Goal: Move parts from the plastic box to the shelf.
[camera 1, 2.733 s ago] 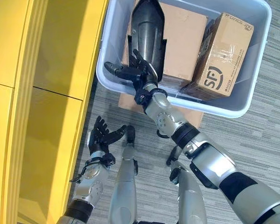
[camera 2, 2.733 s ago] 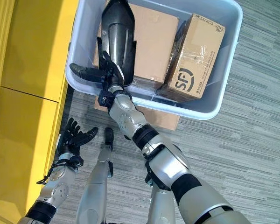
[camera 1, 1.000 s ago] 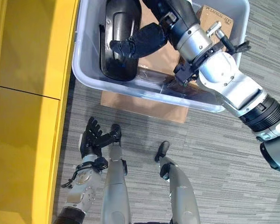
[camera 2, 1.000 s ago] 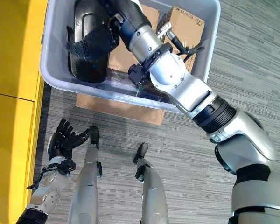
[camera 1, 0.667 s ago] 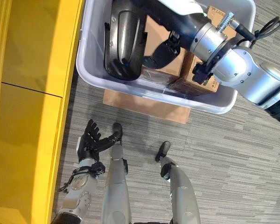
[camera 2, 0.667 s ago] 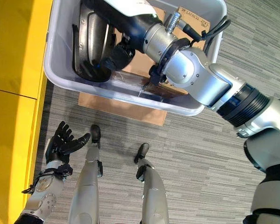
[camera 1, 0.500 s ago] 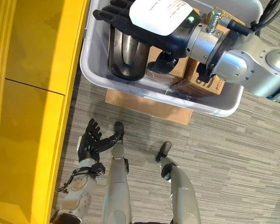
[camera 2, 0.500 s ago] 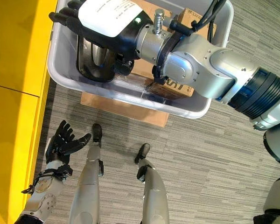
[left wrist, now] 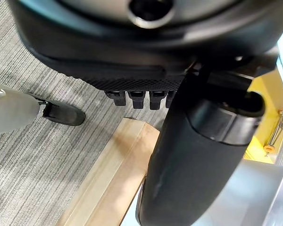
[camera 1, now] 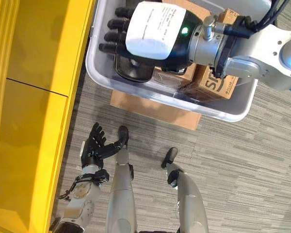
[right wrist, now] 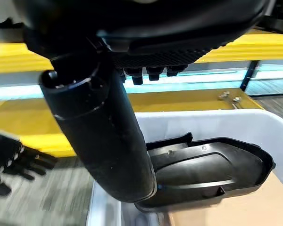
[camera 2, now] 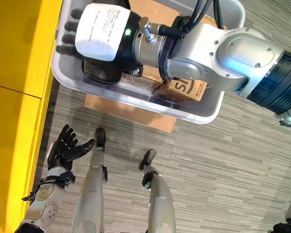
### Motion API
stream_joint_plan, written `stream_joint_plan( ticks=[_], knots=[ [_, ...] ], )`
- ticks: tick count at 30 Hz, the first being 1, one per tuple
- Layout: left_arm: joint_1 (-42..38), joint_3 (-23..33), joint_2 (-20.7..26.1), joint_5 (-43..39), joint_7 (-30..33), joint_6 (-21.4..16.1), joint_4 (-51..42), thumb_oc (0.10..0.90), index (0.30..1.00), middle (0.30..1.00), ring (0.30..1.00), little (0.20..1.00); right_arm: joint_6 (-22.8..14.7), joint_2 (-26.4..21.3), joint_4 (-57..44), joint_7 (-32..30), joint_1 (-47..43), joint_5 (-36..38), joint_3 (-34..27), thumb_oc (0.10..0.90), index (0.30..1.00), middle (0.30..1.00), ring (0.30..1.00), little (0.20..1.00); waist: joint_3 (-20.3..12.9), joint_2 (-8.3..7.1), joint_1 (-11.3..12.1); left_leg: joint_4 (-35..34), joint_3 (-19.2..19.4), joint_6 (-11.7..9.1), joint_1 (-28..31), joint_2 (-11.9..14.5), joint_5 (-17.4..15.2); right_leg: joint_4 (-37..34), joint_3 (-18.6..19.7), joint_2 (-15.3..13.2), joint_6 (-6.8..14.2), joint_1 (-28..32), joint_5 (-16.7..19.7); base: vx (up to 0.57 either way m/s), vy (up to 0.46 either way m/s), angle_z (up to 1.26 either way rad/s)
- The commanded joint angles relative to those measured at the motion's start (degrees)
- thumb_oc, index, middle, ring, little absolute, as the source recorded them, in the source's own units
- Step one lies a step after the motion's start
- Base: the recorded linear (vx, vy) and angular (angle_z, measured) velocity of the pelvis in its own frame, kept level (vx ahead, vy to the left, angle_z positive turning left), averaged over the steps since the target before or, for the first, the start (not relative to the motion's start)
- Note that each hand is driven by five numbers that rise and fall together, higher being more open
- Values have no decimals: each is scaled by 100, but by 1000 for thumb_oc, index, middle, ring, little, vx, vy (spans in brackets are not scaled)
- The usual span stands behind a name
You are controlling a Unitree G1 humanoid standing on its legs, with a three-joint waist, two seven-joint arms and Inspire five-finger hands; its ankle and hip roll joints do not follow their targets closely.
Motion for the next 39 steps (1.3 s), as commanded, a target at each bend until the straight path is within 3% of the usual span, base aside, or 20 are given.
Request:
stream_joint_plan(
  ticks=[1,6,15,24,39],
  knots=[
    [331,420,568,207,-121,-322,-587,900,1000,1000,1000,1000,3,-512,-230,-178,-876,-261,-42,900,1000,1000,1000,1000,-48,-495,191,431,-63,-202,730,94,-1298,-719,410,-10,409,699,351,23,3,7],
    [378,521,746,235,-127,-345,-581,900,1000,1000,1000,1000,49,-507,241,-185,-825,-782,-42,900,1000,1000,1000,1000,-56,-668,225,437,-79,-205,678,80,-1304,-710,407,-16,412,667,338,2,0,1],
    [438,567,877,257,-127,-373,-610,900,1000,1000,1000,1000,136,-604,807,-295,-668,-1223,-42,900,1000,1000,1000,1000,-21,-779,266,424,-91,-209,625,48,-1299,-709,412,-1,421,611,324,2,0,-1],
    [469,592,914,246,-111,-425,-636,900,1000,1000,1000,1000,224,-562,1233,-477,-653,-1541,-42,900,1000,1000,1000,1000,6,-748,292,487,-125,-200,515,37,-1320,-639,414,-22,408,509,292,0,0,0],
    [451,556,808,208,-44,-488,-632,900,1000,1000,1000,1000,285,-447,1400,-631,-596,-1515,-42,900,1000,1000,1000,1000,10,-555,342,558,-187,-173,252,-3,-1345,-536,398,-52,407,255,246,2,-2,1]
  ],
)
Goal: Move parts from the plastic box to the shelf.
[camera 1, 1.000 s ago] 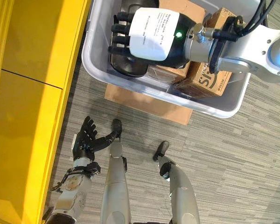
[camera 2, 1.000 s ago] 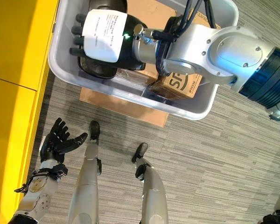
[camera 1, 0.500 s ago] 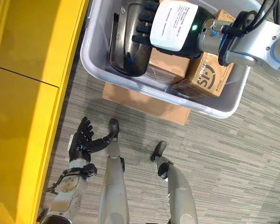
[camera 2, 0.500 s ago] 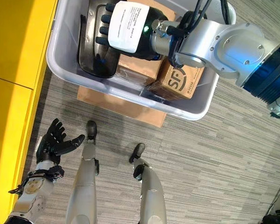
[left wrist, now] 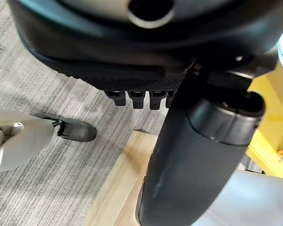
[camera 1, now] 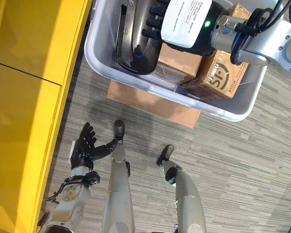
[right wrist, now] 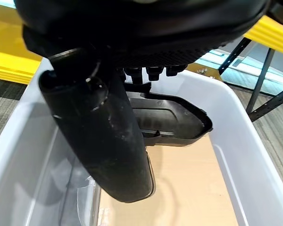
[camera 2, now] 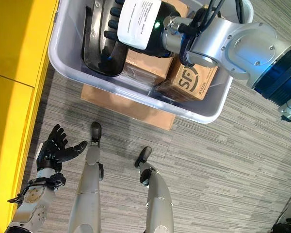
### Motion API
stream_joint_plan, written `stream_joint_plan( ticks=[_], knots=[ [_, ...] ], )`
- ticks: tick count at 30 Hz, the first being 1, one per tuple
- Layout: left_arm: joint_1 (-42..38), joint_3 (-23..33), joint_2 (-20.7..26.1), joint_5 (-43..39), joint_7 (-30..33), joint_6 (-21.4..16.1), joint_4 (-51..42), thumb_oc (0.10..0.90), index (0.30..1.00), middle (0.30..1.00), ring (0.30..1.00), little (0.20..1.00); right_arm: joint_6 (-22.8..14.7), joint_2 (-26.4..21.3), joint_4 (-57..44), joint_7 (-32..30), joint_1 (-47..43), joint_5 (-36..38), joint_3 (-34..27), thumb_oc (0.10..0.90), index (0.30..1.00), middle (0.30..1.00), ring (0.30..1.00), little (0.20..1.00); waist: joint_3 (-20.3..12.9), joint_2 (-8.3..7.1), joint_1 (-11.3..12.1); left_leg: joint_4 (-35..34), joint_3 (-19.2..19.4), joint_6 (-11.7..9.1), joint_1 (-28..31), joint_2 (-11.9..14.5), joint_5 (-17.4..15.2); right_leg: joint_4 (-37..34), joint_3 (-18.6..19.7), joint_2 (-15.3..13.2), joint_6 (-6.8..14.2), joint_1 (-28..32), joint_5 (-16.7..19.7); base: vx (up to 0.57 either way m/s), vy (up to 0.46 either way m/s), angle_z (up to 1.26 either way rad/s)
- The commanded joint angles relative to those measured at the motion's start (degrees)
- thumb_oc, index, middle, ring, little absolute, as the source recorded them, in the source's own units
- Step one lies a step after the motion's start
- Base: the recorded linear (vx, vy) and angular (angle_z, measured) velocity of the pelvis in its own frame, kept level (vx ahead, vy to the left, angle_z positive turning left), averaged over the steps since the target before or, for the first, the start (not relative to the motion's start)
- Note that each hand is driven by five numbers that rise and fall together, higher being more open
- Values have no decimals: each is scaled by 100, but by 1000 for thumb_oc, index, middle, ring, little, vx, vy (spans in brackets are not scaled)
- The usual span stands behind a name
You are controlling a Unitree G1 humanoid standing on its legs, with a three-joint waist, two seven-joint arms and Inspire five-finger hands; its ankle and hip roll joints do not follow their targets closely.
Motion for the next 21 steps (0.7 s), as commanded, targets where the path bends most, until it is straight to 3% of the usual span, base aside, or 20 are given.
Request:
stream_joint_plan(
  ticks=[1,16,21],
  knots=[
    [214,419,371,88,-51,-456,-576,900,1000,1000,1000,1000,199,-458,11,-381,-683,8,-204,900,1000,1000,1000,1000,164,-320,292,469,-35,-137,792,12,-1455,-1034,447,28,460,883,422,8,-1,6],
    [245,386,353,60,-22,-484,-642,900,1000,1000,1000,1000,208,-413,77,-401,-607,90,-204,900,1000,1000,1000,1000,165,-223,348,709,-141,-102,411,-46,-1547,-687,438,10,428,533,274,8,-1,4],
    [312,432,357,17,13,-548,-731,900,1000,1000,1000,1000,228,-433,246,-423,-491,125,-204,900,1000,1000,1000,1000,165,-108,409,955,-226,-78,8,-94,-1622,-315,429,-29,389,116,122,8,-18,8]
  ],
)
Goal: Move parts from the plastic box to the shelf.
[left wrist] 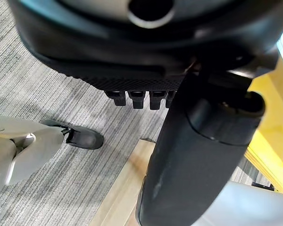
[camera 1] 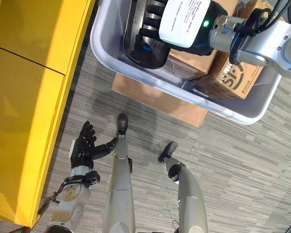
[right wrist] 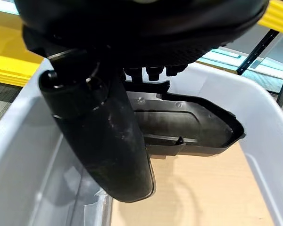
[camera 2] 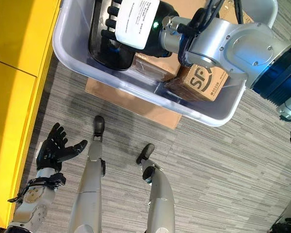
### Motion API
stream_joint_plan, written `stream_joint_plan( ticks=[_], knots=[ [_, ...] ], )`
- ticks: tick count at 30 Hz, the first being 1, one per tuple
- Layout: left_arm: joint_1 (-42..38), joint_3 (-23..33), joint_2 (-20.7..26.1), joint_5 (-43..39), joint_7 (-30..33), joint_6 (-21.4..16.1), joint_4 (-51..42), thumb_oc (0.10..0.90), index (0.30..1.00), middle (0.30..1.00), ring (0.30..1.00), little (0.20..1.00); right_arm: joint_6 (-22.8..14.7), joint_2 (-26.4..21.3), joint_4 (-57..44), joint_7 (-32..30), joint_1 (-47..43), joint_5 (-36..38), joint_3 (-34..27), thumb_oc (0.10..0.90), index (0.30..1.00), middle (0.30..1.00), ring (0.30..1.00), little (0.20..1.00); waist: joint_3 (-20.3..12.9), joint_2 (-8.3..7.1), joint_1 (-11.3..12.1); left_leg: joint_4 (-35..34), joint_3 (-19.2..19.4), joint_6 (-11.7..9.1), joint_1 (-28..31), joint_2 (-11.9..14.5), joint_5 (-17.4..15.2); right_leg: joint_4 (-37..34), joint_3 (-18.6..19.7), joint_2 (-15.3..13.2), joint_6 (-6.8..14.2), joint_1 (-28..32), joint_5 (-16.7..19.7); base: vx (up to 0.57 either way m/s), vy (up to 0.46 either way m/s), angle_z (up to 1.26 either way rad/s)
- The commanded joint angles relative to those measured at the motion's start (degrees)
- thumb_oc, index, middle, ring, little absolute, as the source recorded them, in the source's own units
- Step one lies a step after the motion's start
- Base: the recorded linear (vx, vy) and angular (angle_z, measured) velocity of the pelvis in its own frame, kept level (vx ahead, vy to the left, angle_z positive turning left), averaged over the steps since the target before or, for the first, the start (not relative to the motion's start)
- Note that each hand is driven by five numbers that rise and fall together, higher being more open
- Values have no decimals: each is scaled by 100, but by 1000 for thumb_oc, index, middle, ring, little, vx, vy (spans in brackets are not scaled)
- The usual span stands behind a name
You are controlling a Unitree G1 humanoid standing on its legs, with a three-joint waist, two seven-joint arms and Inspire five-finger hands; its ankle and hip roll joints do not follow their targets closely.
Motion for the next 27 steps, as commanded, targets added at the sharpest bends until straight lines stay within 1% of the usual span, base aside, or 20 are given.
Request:
stream_joint_plan(
  ticks=[1,3,6,10,17,19,22,23,24,25,26,27],
  knots=[
    [330,441,387,10,4,-421,-622,900,1000,1000,1000,1000,201,-456,261,-323,-523,112,-181,900,1000,1000,1000,1000,162,-106,307,920,-82,-57,494,28,-1668,-740,525,162,427,643,404,10,-11,13],
    [326,453,388,3,3,-428,-645,900,1000,1000,1000,1000,197,-467,284,-330,-514,121,-181,900,1000,1000,1000,1000,162,-90,313,1003,-98,-57,422,20,-1685,-644,543,148,423,571,361,5,-12,5],
    [370,461,379,-84,-8,-484,-714,900,1000,1000,1000,1000,262,-538,535,-357,-328,127,-181,900,1000,1000,1000,1000,162,39,369,1390,-156,-27,62,-34,-1815,-151,570,83,366,201,174,8,-19,5],
    [386,453,405,-127,2,-524,-782,900,1000,1000,1000,1000,291,-567,782,-390,-230,84,-181,900,1000,1000,1000,1000,162,104,415,1678,-220,-14,-211,-74,-1885,231,594,27,344,-75,39,9,-28,10],
    [429,536,471,-178,13,-622,-892,900,1000,1000,1000,1000,351,-548,1171,-478,-143,-35,-181,900,1000,1000,1000,1000,162,197,497,1946,-304,-2,-514,-132,-1950,712,628,-79,321,-441,-124,9,-26,8],
    [457,557,409,-292,-1,-649,-899,900,1000,1000,1000,1000,403,-547,1379,-497,-38,-131,-181,900,1000,1000,1000,1000,162,265,537,2001,-334,3,-598,-167,-1958,866,656,-115,314,-561,-193,13,-45,7],
    [416,549,306,-336,15,-668,-870,900,1000,1000,1000,1000,414,-517,1438,-511,-4,-117,-181,900,1000,1000,1000,1000,162,354,537,2111,-355,19,-703,-186,-1985,1054,678,-155,305,-704,-243,11,-5,8],
    [400,546,281,-342,21,-673,-869,900,1000,1000,1000,1000,425,-502,1480,-522,-10,-114,-181,861,945,945,945,945,162,381,538,2157,-364,28,-741,-207,-1999,1105,684,-166,299,-734,-267,0,0,0],
    [387,549,264,-343,26,-679,-875,900,1000,1000,1000,1000,434,-487,1515,-520,-4,-103,-181,794,852,852,852,852,162,412,541,2192,-366,35,-774,-212,-2009,1148,683,-177,296,-764,-281,0,0,0],
    [372,538,238,-357,25,-687,-877,900,1000,1000,1000,1000,444,-461,1554,-527,-3,-96,-181,506,448,448,448,448,162,446,545,2271,-383,44,-846,-223,-2037,1252,688,-205,288,-840,-321,13,-8,4],
    [369,538,238,-357,25,-687,-876,900,1000,1000,1000,1000,444,-461,1556,-528,-5,-97,-181,416,322,322,322,322,162,445,543,2280,-384,44,-854,-225,-2041,1262,689,-208,288,-848,-326,10,-8,5],
    [364,541,218,-358,27,-686,-873,900,1000,1000,1000,1000,448,-463,1545,-530,-3,-93,-181,400,300,300,300,300,162,450,541,2306,-392,47,-875,-233,-2055,1282,698,-215,285,-860,-341,3,0,6]
  ],
)
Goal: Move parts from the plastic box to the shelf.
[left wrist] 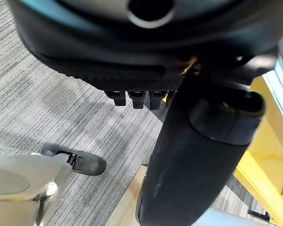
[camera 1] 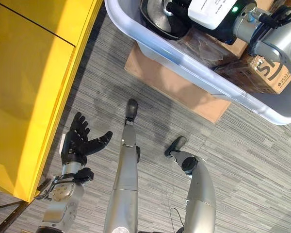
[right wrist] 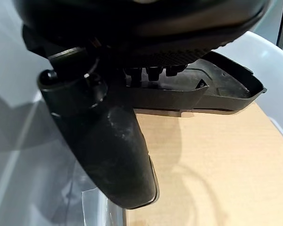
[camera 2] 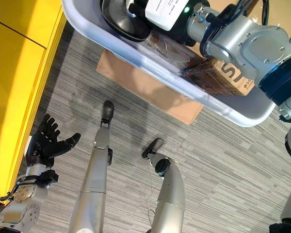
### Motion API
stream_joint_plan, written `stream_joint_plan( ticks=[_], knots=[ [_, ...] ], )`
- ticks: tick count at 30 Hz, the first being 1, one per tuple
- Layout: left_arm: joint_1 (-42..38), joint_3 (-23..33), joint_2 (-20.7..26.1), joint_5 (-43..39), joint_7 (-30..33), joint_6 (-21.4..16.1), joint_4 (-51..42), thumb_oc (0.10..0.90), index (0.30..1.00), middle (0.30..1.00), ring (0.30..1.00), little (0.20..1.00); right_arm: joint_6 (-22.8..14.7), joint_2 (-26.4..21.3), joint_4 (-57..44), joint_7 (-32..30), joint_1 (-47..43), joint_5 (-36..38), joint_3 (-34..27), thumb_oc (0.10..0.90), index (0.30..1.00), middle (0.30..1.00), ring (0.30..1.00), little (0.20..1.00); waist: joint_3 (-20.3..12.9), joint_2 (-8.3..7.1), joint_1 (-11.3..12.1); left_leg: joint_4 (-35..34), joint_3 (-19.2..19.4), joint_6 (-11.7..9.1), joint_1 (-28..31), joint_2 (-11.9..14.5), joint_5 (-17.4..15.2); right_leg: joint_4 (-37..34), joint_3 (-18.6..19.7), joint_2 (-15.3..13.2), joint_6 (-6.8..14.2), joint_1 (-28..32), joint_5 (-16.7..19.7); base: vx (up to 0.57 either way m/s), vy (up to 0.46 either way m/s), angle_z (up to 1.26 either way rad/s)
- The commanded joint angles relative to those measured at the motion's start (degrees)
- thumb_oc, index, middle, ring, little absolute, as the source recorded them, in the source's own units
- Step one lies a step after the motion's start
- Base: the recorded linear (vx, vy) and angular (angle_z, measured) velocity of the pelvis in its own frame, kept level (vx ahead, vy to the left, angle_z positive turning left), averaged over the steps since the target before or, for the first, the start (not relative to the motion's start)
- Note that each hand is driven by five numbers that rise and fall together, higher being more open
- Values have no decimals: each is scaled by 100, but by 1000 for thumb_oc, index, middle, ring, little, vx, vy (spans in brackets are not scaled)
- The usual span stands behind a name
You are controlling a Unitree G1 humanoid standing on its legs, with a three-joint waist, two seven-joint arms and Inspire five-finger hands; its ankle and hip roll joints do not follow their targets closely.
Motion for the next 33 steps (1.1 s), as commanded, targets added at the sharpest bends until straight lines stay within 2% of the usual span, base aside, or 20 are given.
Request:
stream_joint_plan(
  ticks=[1,5,11,17,18,20,21,28,30,33],
  knots=[
    [202,399,-161,-121,30,-451,-500,900,1000,1000,1000,1000,241,-450,248,-92,-470,-78,277,400,300,300,300,300,143,379,215,1239,-27,272,451,-74,-1852,-446,694,247,684,529,457,7,-1,4],
    [168,362,-205,-164,21,-444,-437,900,1000,1000,1000,1000,255,-414,299,-71,-440,-83,277,400,300,300,300,300,143,394,221,1342,-47,293,360,-103,-1883,-315,698,218,666,427,407,7,5,4],
    [103,263,-138,-146,22,-422,-371,900,1000,1000,1000,1000,210,-318,138,-36,-417,-136,277,400,300,300,300,300,143,327,235,1312,-54,301,431,-113,-1875,-324,680,212,662,493,401,3,9,8],
    [-23,140,-66,-118,-43,-355,-360,900,1000,1000,1000,1000,127,-242,-206,-9,-445,-19,277,400,300,300,300,300,143,215,263,1031,2,284,920,-92,-1817,-648,570,267,684,1023,497,0,0,0],
    [-91,101,-37,-91,-64,-325,-305,900,1000,1000,1000,1000,101,-217,-294,5,-474,21,277,400,300,300,300,300,143,163,268,936,30,287,1141,-93,-1810,-744,550,274,701,1215,543,0,0,0],
    [-119,72,-32,-76,-79,-320,-300,900,1000,1000,1000,1000,96,-202,-318,2,-474,48,277,400,300,300,300,300,143,160,268,858,41,286,1272,-94,-1796,-835,545,280,708,1357,569,0,0,0],
    [-197,53,3,-53,-95,-295,-270,900,1000,1000,1000,1000,59,-199,-437,5,-520,104,277,400,300,300,300,300,142,97,265,751,68,281,1514,-104,-1775,-967,536,273,721,1608,616,0,0,0],
    [-332,15,-85,1,-163,-257,-157,900,1000,1000,1000,1000,56,-362,-701,-87,-522,470,277,400,300,300,300,300,57,93,217,292,87,269,2388,-110,-1666,-1432,454,302,762,2484,787,0,0,0],
    [-348,25,-120,35,-237,-234,-164,900,1000,1000,1000,1000,0,-459,-903,-101,-511,684,277,400,300,300,300,300,-99,102,183,81,92,256,2741,-107,-1616,-1691,411,311,778,2870,851,19,1,0],
    [-338,37,-139,50,-276,-228,-197,900,1000,1000,1000,1000,-33,-545,-1048,-90,-479,850,277,400,300,300,300,300,-188,114,159,-78,92,254,2997,-90,-1571,-1873,375,323,776,3141,902,0,0,0]
  ],
)
